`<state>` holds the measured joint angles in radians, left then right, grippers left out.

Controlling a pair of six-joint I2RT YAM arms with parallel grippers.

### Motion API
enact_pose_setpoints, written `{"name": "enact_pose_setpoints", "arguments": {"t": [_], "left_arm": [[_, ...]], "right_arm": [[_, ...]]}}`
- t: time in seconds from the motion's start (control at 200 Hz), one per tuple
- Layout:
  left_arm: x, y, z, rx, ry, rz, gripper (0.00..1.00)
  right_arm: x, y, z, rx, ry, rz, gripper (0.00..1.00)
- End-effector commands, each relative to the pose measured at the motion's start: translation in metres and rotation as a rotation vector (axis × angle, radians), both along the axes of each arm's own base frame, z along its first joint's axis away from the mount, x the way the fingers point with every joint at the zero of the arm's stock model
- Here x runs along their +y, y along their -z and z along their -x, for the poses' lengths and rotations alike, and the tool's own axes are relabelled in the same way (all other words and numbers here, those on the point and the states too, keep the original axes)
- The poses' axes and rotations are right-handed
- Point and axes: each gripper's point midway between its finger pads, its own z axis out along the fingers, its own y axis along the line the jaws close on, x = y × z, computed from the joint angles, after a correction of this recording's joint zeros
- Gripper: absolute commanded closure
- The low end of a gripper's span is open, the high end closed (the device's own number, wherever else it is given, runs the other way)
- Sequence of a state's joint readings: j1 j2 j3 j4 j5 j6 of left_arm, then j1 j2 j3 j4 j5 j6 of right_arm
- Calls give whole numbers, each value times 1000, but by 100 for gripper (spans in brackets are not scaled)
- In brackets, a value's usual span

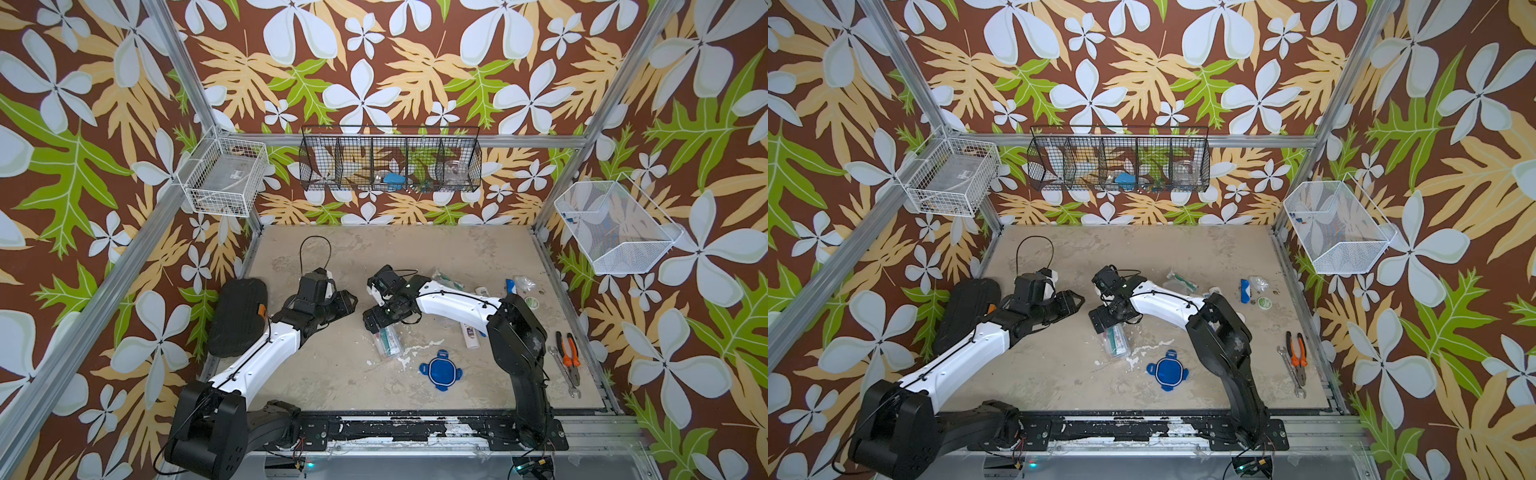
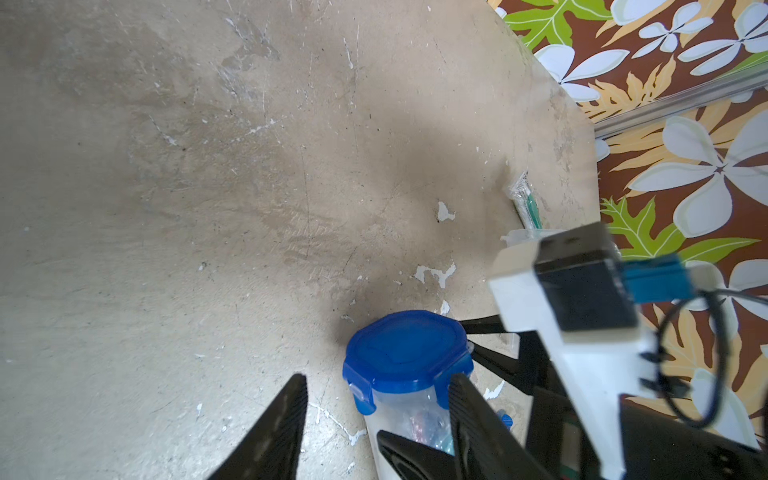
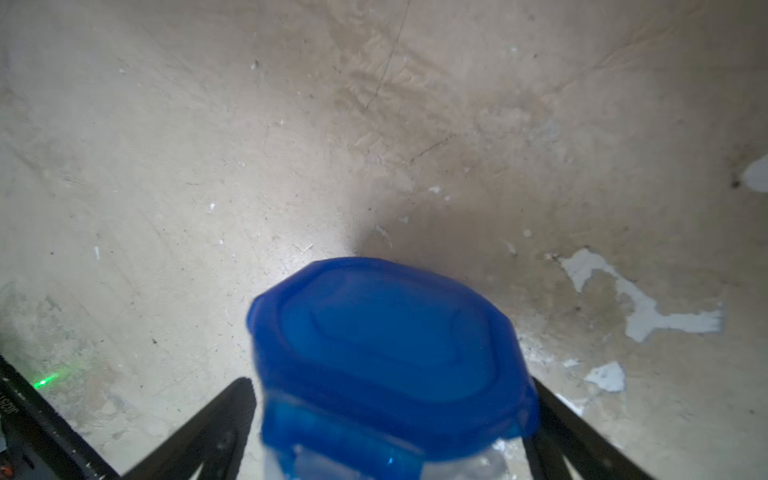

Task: Take out toiletry kits
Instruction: Pick up the container from the center of the board, then place the container at the center of the board.

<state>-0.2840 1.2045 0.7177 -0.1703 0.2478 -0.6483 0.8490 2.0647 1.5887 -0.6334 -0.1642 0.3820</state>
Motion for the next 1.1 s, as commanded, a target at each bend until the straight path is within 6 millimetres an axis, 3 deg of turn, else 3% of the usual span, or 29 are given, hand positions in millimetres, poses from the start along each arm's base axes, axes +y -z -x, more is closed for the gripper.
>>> {"name": "enact_pose_setpoints", "arguments": {"t": [0.0,0.09,0.17,0.335,0.425,0.53,0.651,0.736,0.826,0.956,1.096], "left_arm": [[0,4,6,14,20,-9,43],[0,8,6,23,21,-10,42],[-1,10,7,30,26,-7,43],[2,4,4,20,17,-10,43],[4,-12,-1,-10,6,-8,42],[6,-31,-9,-49,-16,-6,42],[5,-46,-18,-94,-34,9,41],[6,-52,-25,-117,-40,-1,41],[13,-45,-31,-116,-60,-38,40],[23,-18,-41,-79,-99,-36,40],[29,3,-55,-33,-131,7,42]], "right_arm": [[-2,6,6,45,-13,17,1],[0,17,7,66,-21,33,4],[4,25,5,75,-24,29,14],[16,6,-14,-28,-12,-48,38],[24,-27,-30,-158,-1,-136,46],[19,-84,-50,-396,68,-271,49],[-4,-154,-50,-714,164,-526,50],[-34,-175,-35,-912,236,-714,56],[-52,-169,-38,-990,342,-780,64],[-38,-153,-35,-1029,340,-837,65],[-15,-141,-33,-1084,286,-842,56]]}}
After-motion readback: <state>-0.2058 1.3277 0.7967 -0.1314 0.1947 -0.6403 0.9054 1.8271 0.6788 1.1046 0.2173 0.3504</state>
